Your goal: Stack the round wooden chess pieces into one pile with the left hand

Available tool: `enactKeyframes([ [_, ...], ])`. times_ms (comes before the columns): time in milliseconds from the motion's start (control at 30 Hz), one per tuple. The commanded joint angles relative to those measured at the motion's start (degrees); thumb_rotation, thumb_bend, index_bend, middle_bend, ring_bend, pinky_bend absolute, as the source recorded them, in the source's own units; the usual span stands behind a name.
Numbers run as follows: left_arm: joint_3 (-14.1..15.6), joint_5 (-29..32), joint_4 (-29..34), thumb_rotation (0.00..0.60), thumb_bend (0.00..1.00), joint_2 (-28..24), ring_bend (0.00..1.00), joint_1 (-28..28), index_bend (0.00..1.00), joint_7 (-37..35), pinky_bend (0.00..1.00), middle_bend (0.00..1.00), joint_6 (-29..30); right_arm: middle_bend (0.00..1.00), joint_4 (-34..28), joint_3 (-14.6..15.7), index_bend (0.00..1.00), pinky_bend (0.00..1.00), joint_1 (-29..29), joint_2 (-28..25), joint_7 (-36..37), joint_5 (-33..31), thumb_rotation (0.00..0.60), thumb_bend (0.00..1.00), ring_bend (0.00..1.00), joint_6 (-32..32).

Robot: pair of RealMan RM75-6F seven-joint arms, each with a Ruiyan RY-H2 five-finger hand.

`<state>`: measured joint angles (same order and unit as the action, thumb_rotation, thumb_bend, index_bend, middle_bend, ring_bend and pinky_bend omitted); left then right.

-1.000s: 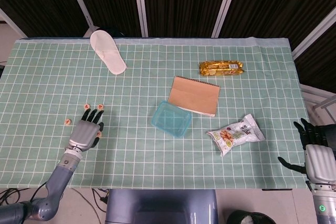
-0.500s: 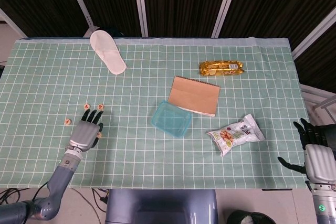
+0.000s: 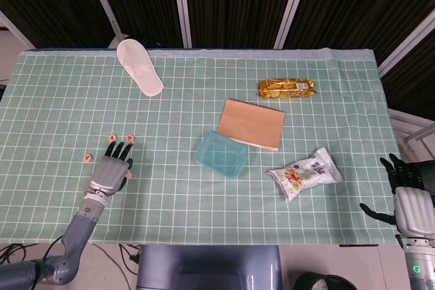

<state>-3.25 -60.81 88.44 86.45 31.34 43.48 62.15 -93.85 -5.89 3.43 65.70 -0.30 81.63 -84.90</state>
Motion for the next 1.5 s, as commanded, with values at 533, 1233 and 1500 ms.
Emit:
enactKeyframes([
  [533,0.8,-0.2,0.6,0.6,0.35,-0.2,0.0,0.1,0.41,1.1,0.04,0.06,2.2,0.0,-0.1,-0.1,0.1,0.0,0.0,-0.1,-0.1,-0.2,0.6,0.2,0.06,0.1],
  [1233,1.8,0.1,0.0,0.6,0.35,-0.3,0.0,-0.2,0.43,2.0,0.04,0.06,3.1,0.0,-0.3,-0.2,0.1,0.0,0.0,0.1,-0.5,-0.5,0.6,0.2,0.06,0.1],
  [1500,2.1,-0.2,-0.2,0.6,0.35,-0.1,0.0,-0.3,0.43,2.1,0.04,0.06,3.4,0.0,-0.3,-0.3,0.11,0.0,0.0,0.2,-0.6,-0.6,0.6,0.2,0.06,-0.1],
])
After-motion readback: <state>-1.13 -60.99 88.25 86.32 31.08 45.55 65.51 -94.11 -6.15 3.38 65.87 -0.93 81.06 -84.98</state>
